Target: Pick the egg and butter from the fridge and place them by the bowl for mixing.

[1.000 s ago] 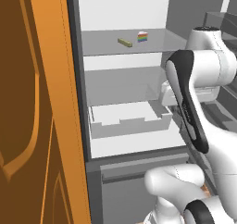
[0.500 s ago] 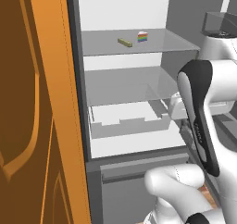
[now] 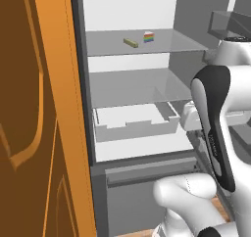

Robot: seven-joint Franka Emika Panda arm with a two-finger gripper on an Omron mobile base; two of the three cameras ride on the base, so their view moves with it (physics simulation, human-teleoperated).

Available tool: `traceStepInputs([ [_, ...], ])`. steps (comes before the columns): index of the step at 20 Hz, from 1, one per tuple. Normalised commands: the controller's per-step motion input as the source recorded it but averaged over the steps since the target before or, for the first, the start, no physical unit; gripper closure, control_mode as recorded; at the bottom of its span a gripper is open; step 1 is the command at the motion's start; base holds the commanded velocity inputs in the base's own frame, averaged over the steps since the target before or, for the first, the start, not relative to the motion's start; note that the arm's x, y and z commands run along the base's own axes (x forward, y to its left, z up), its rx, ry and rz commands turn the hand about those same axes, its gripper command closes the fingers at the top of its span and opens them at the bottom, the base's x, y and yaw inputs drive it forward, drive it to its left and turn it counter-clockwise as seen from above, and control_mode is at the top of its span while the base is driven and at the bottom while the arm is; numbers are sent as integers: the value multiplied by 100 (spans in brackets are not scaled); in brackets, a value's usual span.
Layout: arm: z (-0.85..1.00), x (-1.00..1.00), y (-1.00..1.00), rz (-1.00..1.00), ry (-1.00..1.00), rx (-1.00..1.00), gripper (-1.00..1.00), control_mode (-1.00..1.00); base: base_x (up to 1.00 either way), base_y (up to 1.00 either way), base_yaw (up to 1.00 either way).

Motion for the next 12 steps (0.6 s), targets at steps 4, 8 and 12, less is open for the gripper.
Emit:
traceStepInputs([
  [4,0,0,0,0,0,0,100,100,-100,-3,1],
  [8,0,0,0,0,0,0,100,100,-100,-2,1],
  [12,0,0,0,0,0,0,100,100,-100,-1,1],
])
